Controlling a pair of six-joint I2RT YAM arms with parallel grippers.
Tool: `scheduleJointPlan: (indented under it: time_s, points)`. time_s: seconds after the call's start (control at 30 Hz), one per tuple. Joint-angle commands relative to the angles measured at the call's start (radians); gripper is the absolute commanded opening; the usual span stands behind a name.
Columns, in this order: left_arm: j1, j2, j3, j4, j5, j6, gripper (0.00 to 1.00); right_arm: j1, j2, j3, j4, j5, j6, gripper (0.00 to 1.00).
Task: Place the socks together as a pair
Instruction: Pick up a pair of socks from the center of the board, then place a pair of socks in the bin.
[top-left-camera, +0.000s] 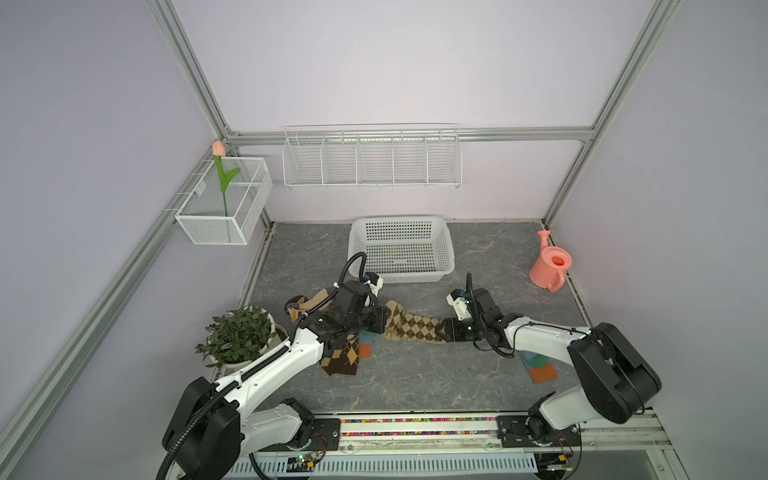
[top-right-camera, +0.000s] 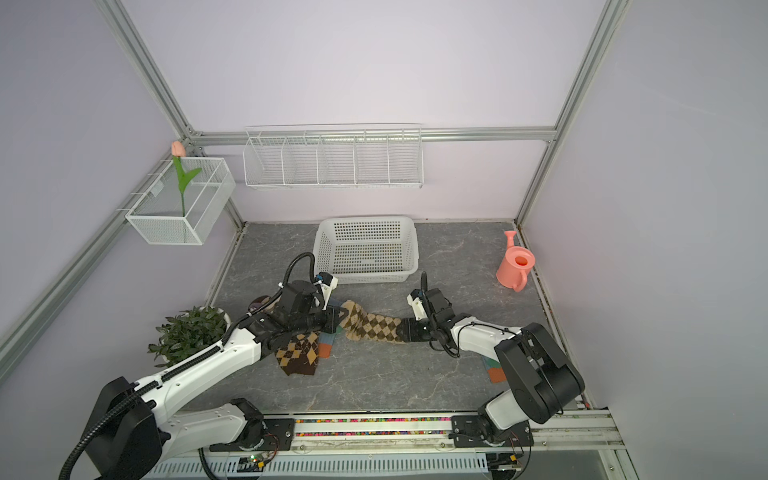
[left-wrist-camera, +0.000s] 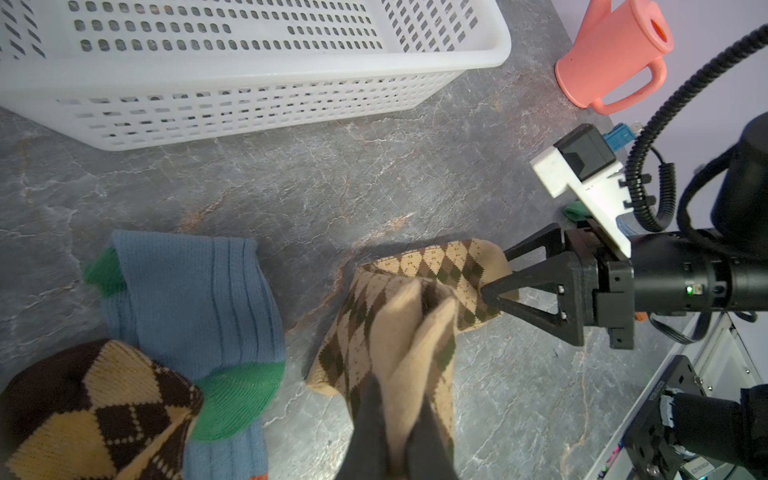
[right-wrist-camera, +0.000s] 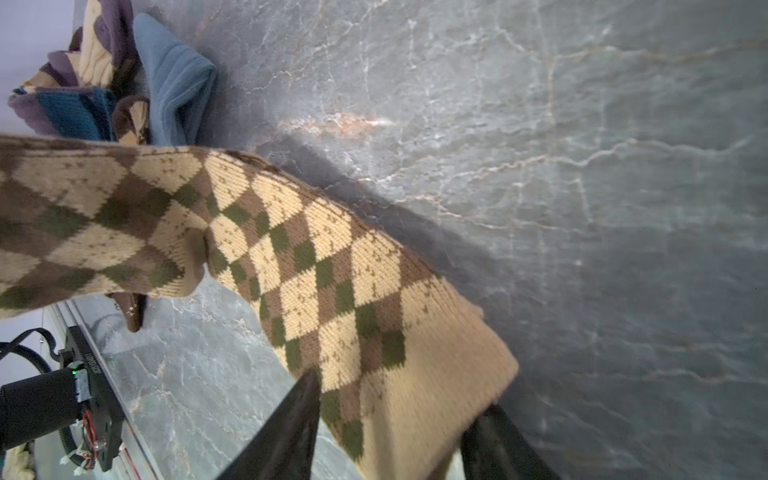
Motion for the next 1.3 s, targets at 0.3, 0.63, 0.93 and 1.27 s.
scheduleJointPlan:
  time_s: [0.3,0.63,0.93,1.27]
  points:
    - [0.002,-0.025,-0.014,0.009,-0.001,-0.004,0.00,0.108,0.175,0.086,-0.170,0.234,-0.019,0.22]
    - [0.002,-0.072,0.074,-0.064,-0.064,-0.026,0.00,0.102,-0.026,0.148,-0.306,0.288,-0.067,0.07]
    - [0.002,-0.012,0.276,-0.147,-0.114,0.013,0.00,0.046,-0.204,0.328,-0.472,0.239,-0.149,0.07]
    - [0.036,0.236,0.649,-0.239,-0.226,0.112,0.00,-0.119,-0.109,0.617,-0.530,0.100,-0.256,0.07]
